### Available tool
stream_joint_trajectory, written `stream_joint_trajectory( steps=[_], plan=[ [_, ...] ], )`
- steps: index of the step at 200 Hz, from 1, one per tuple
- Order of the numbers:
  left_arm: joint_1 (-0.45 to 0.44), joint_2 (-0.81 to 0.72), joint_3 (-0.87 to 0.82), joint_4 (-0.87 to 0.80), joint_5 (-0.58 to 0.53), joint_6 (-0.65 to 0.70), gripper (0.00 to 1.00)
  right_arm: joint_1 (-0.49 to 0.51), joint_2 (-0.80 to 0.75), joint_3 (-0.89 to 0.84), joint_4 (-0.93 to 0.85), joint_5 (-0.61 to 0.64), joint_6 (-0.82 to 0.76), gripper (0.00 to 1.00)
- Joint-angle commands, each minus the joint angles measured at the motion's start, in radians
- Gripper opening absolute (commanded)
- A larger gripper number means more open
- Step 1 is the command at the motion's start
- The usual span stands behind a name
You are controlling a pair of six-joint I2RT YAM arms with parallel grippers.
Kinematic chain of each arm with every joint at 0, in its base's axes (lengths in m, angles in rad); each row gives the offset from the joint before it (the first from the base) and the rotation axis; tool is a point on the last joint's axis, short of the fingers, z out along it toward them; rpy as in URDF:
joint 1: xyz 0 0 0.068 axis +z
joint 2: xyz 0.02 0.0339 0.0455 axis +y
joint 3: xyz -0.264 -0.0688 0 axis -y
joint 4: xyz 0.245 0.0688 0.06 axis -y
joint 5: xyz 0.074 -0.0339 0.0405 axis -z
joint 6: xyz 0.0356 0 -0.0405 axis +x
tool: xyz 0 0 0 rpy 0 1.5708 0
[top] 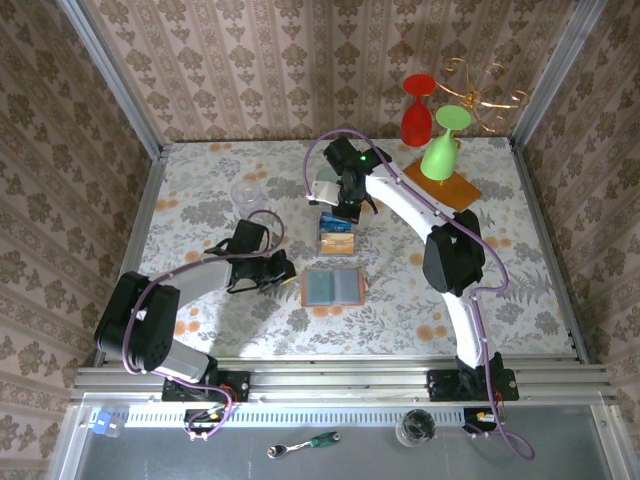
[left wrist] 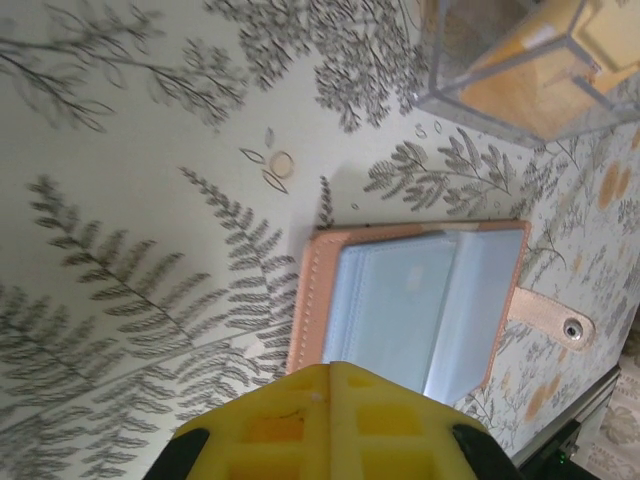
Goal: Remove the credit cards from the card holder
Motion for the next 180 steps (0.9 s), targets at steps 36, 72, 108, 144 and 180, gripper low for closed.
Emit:
stream_joint_trajectory(
  steps=[36,72,108,144,180],
  plan=[
    [0.022,0.000,-0.005,-0.023,0.006,0.024,0.03,-0.012,0.055,0.038,-0.027,0.009,-0.045,0.06],
    [0.024,0.012,0.001,-0.020,0.009,0.021,0.03,-0.016,0.047,0.037,-0.001,0.036,-0.033,0.18],
    [0.024,0.029,0.016,-0.013,0.013,0.019,0.03,-0.016,0.011,0.009,0.031,0.045,0.003,0.19],
    [0.021,0.044,0.025,0.002,0.023,0.015,0.03,-0.012,-0.065,-0.095,0.111,0.010,0.091,0.19],
    [0.015,0.059,0.034,0.007,0.030,0.020,0.03,0.005,-0.158,-0.239,0.214,-0.031,0.254,0.19]
  ],
)
